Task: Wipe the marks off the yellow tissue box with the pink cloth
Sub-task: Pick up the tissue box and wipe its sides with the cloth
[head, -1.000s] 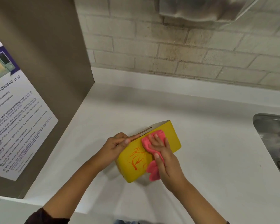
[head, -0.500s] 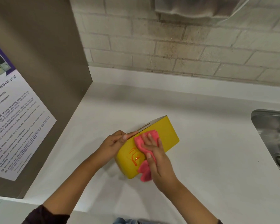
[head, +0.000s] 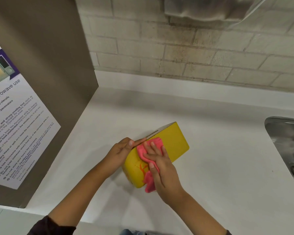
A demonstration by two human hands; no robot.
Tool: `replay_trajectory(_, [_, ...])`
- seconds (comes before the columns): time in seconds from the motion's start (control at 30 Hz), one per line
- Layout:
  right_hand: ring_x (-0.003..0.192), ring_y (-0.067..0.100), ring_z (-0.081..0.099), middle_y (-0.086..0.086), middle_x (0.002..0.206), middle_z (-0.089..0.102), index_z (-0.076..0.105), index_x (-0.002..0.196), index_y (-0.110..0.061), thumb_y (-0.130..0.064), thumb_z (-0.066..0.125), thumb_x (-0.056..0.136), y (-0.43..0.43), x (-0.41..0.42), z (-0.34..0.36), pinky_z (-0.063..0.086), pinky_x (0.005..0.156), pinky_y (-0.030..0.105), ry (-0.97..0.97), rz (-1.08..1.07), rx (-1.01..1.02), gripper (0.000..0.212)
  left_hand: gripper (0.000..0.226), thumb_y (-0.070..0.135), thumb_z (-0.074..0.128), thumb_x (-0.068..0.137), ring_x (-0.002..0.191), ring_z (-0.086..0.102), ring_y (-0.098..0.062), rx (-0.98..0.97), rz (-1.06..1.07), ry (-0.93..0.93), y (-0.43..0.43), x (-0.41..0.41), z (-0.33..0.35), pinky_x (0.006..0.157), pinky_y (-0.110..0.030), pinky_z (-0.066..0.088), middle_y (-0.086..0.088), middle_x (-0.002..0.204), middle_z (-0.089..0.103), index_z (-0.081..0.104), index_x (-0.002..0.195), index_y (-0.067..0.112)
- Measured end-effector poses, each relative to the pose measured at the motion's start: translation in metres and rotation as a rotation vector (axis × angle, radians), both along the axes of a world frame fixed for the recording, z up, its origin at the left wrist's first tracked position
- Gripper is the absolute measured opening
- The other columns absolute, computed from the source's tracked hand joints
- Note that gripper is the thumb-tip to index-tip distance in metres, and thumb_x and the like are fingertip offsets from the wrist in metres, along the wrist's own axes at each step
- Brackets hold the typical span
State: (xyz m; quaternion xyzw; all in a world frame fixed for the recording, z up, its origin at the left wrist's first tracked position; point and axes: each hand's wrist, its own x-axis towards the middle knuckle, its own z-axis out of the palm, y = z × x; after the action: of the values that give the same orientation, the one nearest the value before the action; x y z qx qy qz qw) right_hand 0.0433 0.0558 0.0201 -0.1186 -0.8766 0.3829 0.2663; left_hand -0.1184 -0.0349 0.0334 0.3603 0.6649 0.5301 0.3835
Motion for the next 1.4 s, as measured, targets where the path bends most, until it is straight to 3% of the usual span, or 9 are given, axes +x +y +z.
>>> replay_trajectory(0.1, [0.140,0.006,0.031,-0.012,0.143,0.046,0.057,0.128,-0.019,-0.019,0.033,0.100,0.015,0.018,-0.003,0.011,0.118,0.026,-0.018,0.054,-0.026,0.038,0.066,0.090,0.036,0.061,0.095,0.062,0.001,0.009,-0.012,0.010,0.000,-0.001,-0.001,0.079,-0.013,0.048,0.009,0.096,0.060,0.065,0.105,0.050])
replay_trajectory(0.27, [0.137,-0.006,0.028,-0.034,0.135,0.046,0.053,0.124,-0.040,-0.016,0.035,0.099,0.019,0.007,0.004,0.012,0.119,0.027,0.083,-0.224,-0.295,0.039,0.065,0.094,0.034,0.055,0.094,0.061,-0.006,-0.023,-0.008,0.021,0.002,-0.001,-0.002,0.078,-0.019,0.049,-0.005,0.098,0.056,0.064,0.099,0.057])
replay_trajectory(0.5, [0.142,0.008,0.027,-0.008,0.145,0.043,0.055,0.129,-0.020,-0.019,0.033,0.100,-0.005,-0.001,0.001,0.008,0.119,0.027,-0.022,0.088,-0.016,0.037,0.075,0.092,0.032,0.060,0.099,0.064,-0.005,-0.010,0.003,0.011,0.001,-0.003,-0.001,0.084,-0.014,0.048,0.002,0.100,0.066,0.068,0.104,0.043])
replay_trajectory(0.63, [0.134,0.014,0.044,-0.030,0.138,0.047,0.058,0.123,-0.044,-0.033,0.031,0.099,0.015,0.022,-0.003,0.027,0.114,0.031,-0.021,-0.052,-0.210,0.038,0.075,0.094,0.032,0.056,0.098,0.061,-0.007,-0.004,0.011,0.022,0.001,-0.003,0.002,0.083,-0.011,0.047,-0.010,0.101,0.057,0.063,0.107,0.049])
replay_trajectory(0.7, [0.137,0.003,0.036,-0.037,0.134,0.046,0.056,0.121,-0.051,-0.030,0.032,0.099,0.022,0.019,0.000,0.019,0.117,0.024,0.039,-0.183,-0.292,0.038,0.085,0.096,0.032,0.052,0.093,0.060,-0.008,-0.022,0.007,0.042,0.001,-0.001,0.002,0.076,-0.013,0.048,-0.007,0.097,0.056,0.064,0.110,0.041])
replay_trajectory(0.8, [0.139,-0.002,0.028,-0.030,0.136,0.046,0.052,0.125,-0.040,-0.018,0.034,0.099,0.014,0.001,0.005,0.009,0.119,0.030,0.062,-0.197,-0.279,0.038,0.100,0.097,0.035,0.047,0.088,0.061,-0.011,-0.040,0.041,0.032,0.002,0.001,0.000,0.069,-0.012,0.048,0.002,0.090,0.059,0.065,0.106,0.021])
replay_trajectory(0.93, [0.142,0.006,0.025,-0.016,0.145,0.041,0.051,0.130,-0.030,-0.020,0.032,0.099,-0.002,-0.005,0.003,0.005,0.118,0.025,0.035,-0.030,-0.116,0.038,0.073,0.093,0.037,0.055,0.089,0.063,-0.004,-0.012,0.037,0.005,0.002,0.000,-0.001,0.072,-0.011,0.049,-0.002,0.096,0.064,0.068,0.091,0.039])
replay_trajectory(1.13, [0.136,0.005,0.039,-0.025,0.136,0.052,0.059,0.122,-0.035,-0.020,0.035,0.099,0.017,0.014,0.000,0.018,0.117,0.029,0.071,-0.036,-0.233,0.037,0.065,0.089,0.025,0.068,0.097,0.059,0.002,0.007,-0.019,0.061,0.001,-0.003,-0.006,0.080,-0.007,0.044,0.016,0.092,0.057,0.060,0.109,0.054])
replay_trajectory(1.4, [0.142,0.006,0.027,-0.013,0.144,0.044,0.057,0.127,-0.023,-0.020,0.033,0.099,-0.004,-0.009,0.004,0.006,0.118,0.024,0.026,0.004,-0.106,0.037,0.072,0.093,0.027,0.060,0.090,0.065,0.000,-0.026,0.031,0.017,0.004,-0.005,-0.008,0.072,-0.010,0.048,0.016,0.089,0.068,0.069,0.092,0.043])
